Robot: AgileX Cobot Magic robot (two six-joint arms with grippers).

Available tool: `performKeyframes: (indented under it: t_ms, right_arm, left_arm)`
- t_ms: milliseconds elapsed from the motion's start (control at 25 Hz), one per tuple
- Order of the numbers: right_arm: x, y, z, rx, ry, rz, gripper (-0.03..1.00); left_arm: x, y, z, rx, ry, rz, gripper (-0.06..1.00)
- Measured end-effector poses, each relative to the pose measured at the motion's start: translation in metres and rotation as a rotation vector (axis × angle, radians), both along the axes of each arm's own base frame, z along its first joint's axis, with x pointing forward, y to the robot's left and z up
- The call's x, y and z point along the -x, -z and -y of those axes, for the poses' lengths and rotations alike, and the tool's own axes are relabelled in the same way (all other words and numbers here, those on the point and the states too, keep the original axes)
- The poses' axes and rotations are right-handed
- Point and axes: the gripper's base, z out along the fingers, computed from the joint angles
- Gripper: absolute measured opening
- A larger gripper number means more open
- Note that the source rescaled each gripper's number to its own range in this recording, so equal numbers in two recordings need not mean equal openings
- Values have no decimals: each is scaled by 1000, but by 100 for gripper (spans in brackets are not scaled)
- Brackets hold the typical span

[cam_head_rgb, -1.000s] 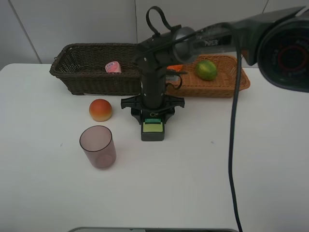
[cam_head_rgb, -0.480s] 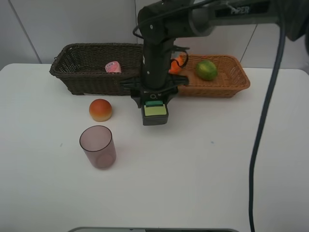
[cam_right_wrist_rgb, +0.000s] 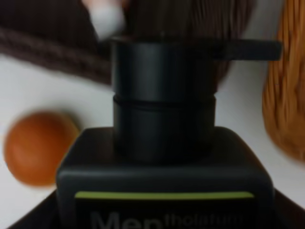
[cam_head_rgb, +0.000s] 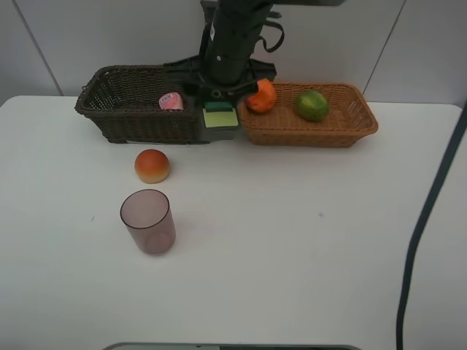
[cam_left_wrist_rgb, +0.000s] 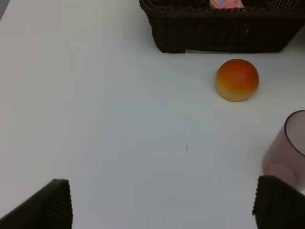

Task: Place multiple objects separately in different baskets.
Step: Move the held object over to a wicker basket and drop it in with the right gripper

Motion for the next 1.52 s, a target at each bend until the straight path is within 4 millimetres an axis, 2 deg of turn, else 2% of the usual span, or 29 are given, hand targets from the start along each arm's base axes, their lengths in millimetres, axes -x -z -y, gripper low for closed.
performKeyframes:
  t_ms: [160, 360, 440, 680, 880, 1280, 1520]
  right_arm:
    - [-14, -16, -10, -86, -66, 212, 58]
    - [-26, -22, -23, -171, -156, 406, 58]
    - [-30, -17, -29, -203, -188, 454, 58]
    - [-41, 21, -44, -236, -258, 500, 58]
    - [-46, 40, -50, -257, -299, 531, 58]
    - [-69, 66, -36, -300, -285, 565, 58]
    - [-77, 75, -30, -316, -280, 578, 58]
  left_arm:
    - [0, 0, 0, 0, 0, 0, 92]
    - [0, 0, 0, 0, 0, 0, 92]
    - [0, 0, 0, 0, 0, 0, 92]
    - [0, 0, 0, 1, 0, 0, 92]
    - [0, 0, 0, 1, 0, 0, 92]
    - [0, 0, 0, 1, 0, 0, 92]
    - [0, 0, 0, 1, 0, 0, 92]
